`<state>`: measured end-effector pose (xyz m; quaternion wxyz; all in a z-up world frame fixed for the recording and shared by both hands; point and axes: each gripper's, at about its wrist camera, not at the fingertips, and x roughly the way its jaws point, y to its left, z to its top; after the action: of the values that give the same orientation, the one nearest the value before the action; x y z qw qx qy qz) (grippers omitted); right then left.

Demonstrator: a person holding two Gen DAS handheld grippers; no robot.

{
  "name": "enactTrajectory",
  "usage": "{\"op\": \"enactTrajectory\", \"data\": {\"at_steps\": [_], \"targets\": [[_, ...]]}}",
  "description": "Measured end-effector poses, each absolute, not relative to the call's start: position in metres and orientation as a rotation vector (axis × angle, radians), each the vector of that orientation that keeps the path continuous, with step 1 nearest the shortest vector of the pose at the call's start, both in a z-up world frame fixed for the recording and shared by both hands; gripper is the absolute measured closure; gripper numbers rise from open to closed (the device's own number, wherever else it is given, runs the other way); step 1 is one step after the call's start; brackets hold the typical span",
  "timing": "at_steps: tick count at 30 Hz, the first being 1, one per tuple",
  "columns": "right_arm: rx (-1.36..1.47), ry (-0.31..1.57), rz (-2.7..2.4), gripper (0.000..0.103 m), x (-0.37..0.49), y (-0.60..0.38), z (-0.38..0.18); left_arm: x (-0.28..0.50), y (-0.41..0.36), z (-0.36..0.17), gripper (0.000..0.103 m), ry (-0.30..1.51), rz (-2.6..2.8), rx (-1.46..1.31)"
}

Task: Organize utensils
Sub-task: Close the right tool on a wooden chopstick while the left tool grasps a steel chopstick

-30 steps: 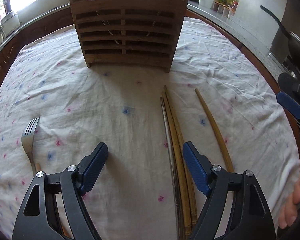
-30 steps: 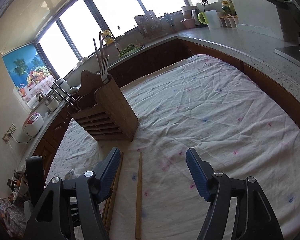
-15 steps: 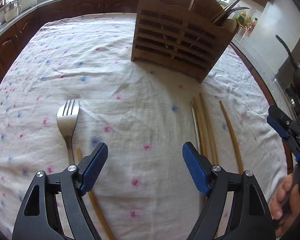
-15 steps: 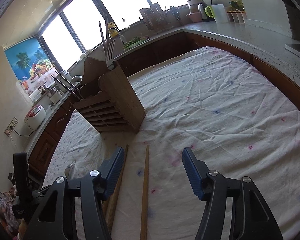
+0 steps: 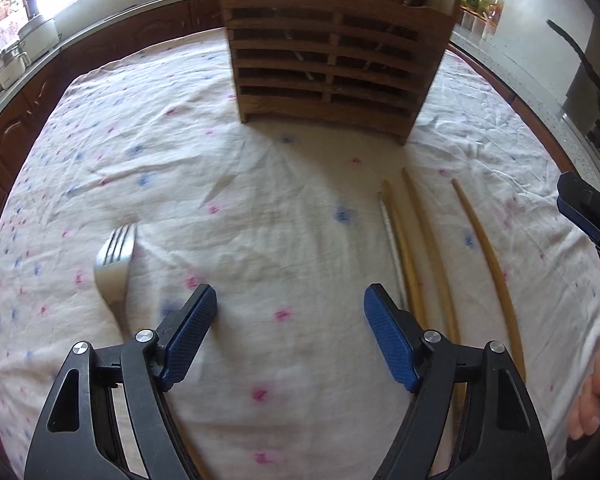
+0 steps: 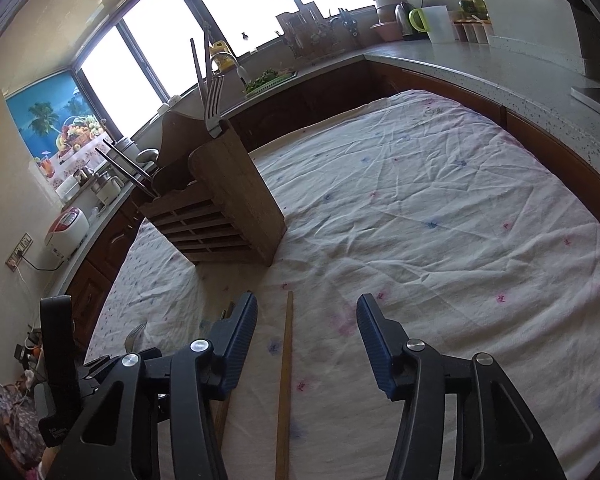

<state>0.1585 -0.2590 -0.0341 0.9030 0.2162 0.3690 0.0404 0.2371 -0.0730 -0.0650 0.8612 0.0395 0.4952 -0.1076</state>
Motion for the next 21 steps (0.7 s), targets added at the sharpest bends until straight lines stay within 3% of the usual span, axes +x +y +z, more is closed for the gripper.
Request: {"op": "enactTrajectory", "data": {"at_steps": [2, 6, 9, 11, 18, 19, 21], "targets": [[0.436, 0.779, 0.093, 0.062, 0.162, -0.255, -0.039, 0.237, -0.056, -0.063, 0.026, 1.048, -0.221, 0.027], [0.423, 0.812, 0.109, 0.067, 0.17, -0.246, -0.047, 0.242, -0.05, -0.056, 0.026, 1.043, -0.251, -0.061], [0.381, 0.853, 0.126, 0.071, 0.178, -0.237, -0.053, 0.25, -0.071, -0.055, 0.026, 1.04, -0.27, -0.026], [0.355, 0.88, 0.139, 0.08, 0.186, -0.231, -0.058, 0.253, -0.082, -0.055, 0.026, 1.035, -0.281, -0.012], [0.171, 0.949, 0.131, 0.086, 0.212, -0.207, -0.074, 0.266, -0.097, -0.063, 0.026, 1.046, -0.293, 0.001], [0.143, 0.957, 0.119, 0.093, 0.214, -0.207, -0.074, 0.268, -0.1, -0.064, 0.026, 1.042, -0.291, 0.01], [0.162, 0.965, 0.13, 0.096, 0.213, -0.215, -0.074, 0.272, -0.106, -0.064, 0.026, 1.04, -0.293, 0.028]]}}
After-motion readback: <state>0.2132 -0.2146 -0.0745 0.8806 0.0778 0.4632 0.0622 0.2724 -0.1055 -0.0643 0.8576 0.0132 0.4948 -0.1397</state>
